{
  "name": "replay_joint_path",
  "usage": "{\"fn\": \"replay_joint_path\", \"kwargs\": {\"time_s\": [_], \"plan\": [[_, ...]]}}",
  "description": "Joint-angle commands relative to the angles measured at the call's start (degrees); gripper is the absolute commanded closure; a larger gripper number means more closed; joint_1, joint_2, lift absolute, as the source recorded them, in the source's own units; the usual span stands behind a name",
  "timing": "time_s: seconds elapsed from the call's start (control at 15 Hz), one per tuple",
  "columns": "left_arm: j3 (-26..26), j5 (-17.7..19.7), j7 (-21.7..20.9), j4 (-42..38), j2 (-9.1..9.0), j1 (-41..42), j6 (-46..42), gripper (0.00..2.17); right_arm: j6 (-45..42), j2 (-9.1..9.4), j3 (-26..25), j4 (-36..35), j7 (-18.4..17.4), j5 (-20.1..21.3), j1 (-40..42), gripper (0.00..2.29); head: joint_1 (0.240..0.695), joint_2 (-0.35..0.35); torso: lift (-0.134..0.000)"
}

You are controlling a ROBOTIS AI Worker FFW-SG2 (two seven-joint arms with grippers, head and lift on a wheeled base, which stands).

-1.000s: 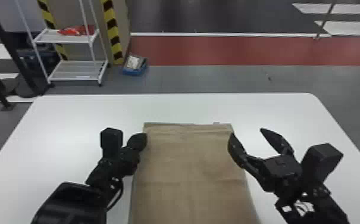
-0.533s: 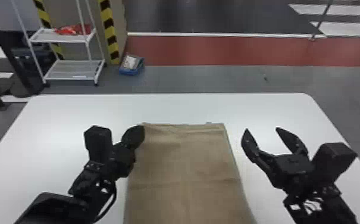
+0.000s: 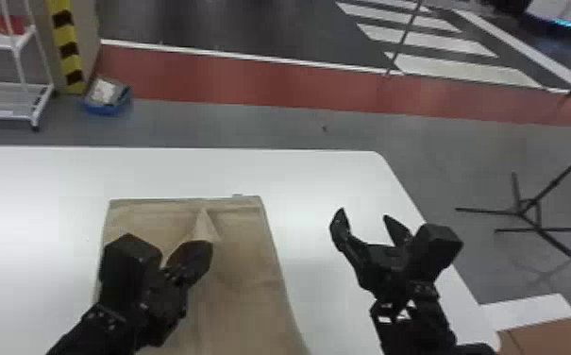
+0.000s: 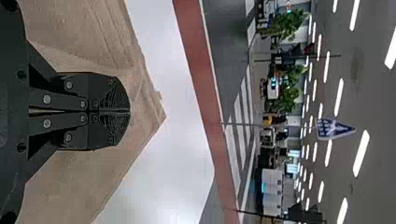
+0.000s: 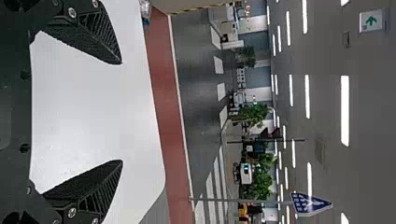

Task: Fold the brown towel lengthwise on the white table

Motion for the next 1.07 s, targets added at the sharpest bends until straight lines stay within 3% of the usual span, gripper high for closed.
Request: {"fn": "replay_joint_path", "kwargs": {"time_s": [0.0, 0.07, 0.2, 0.27, 0.47, 0.67, 0.73, 0.87, 1.0], "plan": [[-3.2, -4.1, 0.1, 2.9, -0.02, -0.2, 0.5, 0.44, 0.5, 0.01, -0.1, 0.1, -0.3, -0.8, 0.0, 0.14, 0.695, -0.344, -0.113], [-3.3, -4.4, -0.4, 2.9, 0.16, -0.2, 1.5, 0.00, 0.9, 0.01, -0.1, 0.3, -0.2, -0.9, -0.1, 0.14, 0.695, -0.350, -0.113], [-1.7, -3.1, -0.3, 1.9, 0.42, 0.3, 1.0, 0.00, 2.8, 0.01, 0.0, 1.0, 0.8, -1.1, -0.5, 0.14, 0.695, -0.350, -0.113], [-0.5, -2.4, 0.2, 1.5, 0.42, 0.3, -0.2, 0.03, 3.5, 0.01, 0.0, 1.2, 2.9, -1.5, -0.6, 0.14, 0.695, -0.350, -0.113], [4.3, 1.2, 5.8, 1.5, 0.16, 0.3, -6.5, 0.03, 4.4, 0.10, 2.9, 1.6, 6.0, -0.8, -0.4, 0.15, 0.695, -0.336, -0.113], [8.9, 4.5, 8.9, 4.8, -0.11, -1.1, -11.3, 0.03, 6.5, 0.10, 7.8, 1.8, 8.8, -0.2, -0.3, 0.22, 0.695, -0.213, -0.113], [9.3, 5.1, 12.0, 6.7, -0.11, -1.7, -16.7, 0.03, 6.9, 0.01, 9.7, 2.3, 11.7, 0.0, -0.3, 0.22, 0.695, -0.174, -0.113], [9.4, 5.1, 12.8, 7.6, 0.07, -1.8, -19.9, 0.03, 6.3, 0.01, 10.7, 4.6, 22.5, 1.4, -0.4, 0.21, 0.695, -0.094, -0.113], [8.9, 4.9, 12.9, 7.8, 0.07, -1.3, -22.0, 0.03, 4.0, -0.08, 10.7, 7.2, 28.6, 3.9, -0.5, 0.21, 0.695, -0.002, -0.113]]}}
